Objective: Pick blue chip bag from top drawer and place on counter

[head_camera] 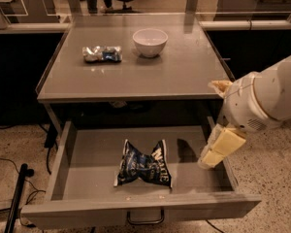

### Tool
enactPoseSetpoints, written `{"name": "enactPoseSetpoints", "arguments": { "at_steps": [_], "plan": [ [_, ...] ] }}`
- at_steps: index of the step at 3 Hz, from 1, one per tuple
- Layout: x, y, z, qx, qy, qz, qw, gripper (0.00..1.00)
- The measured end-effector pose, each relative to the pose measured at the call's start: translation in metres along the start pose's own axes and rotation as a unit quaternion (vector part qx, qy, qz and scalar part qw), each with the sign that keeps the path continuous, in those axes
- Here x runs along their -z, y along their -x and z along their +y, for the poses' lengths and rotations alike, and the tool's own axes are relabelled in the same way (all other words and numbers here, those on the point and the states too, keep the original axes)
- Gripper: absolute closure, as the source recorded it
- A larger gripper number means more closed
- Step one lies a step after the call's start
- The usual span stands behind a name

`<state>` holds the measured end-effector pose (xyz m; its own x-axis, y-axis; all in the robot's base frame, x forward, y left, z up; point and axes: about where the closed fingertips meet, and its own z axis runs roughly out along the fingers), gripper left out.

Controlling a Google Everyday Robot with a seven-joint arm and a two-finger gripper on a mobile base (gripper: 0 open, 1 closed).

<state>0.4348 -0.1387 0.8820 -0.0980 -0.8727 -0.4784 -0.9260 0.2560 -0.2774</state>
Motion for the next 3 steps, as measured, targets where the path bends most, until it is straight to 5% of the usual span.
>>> {"name": "enactPoseSetpoints", "arguments": {
  "at_steps": [1, 3],
  "plan": [
    [-0.031, -0.019, 0.007, -0.015, -0.003, 0.020, 0.9997, 0.00],
    [-0.061, -0.019, 0.009, -0.024, 0.007, 0.016, 0.9996, 0.00]
  ]
}}
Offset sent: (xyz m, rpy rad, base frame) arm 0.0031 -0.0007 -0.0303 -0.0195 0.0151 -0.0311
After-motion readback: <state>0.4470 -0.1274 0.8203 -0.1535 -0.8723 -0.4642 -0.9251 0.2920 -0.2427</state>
